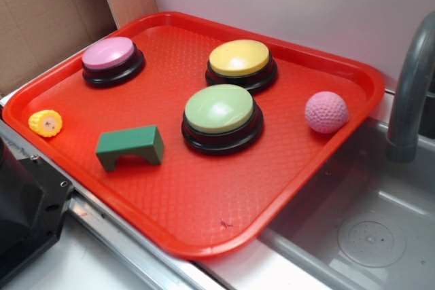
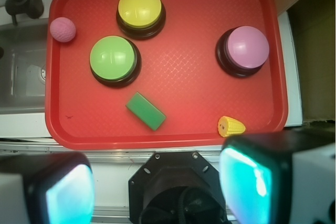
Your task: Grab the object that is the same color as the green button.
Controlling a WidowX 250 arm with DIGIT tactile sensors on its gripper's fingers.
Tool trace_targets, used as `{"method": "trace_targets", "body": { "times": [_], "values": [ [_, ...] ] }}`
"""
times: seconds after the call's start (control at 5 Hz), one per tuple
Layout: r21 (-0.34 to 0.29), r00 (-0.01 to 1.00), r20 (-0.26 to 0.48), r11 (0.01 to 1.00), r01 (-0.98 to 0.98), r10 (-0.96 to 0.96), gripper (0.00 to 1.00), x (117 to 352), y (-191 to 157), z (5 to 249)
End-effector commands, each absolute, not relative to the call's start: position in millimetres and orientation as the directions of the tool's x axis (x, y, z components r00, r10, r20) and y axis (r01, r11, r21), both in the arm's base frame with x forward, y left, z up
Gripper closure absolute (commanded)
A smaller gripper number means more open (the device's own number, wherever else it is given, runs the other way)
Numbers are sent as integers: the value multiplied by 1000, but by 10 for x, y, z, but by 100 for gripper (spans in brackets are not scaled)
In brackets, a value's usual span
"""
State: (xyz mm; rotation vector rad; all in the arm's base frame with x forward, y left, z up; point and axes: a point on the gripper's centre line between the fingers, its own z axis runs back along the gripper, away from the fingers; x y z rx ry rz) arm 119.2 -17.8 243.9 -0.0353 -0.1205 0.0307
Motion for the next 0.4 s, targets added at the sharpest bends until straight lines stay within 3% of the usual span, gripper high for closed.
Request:
{"method": "trace_targets", "body": {
  "times": [0.0, 0.2],
  "values": [
    [-37, 992, 120, 999, -29, 33, 0, 1192, -178, 2439],
    [-57, 964, 164, 973, 222, -210, 0, 1429, -440, 2124]
  ]
}}
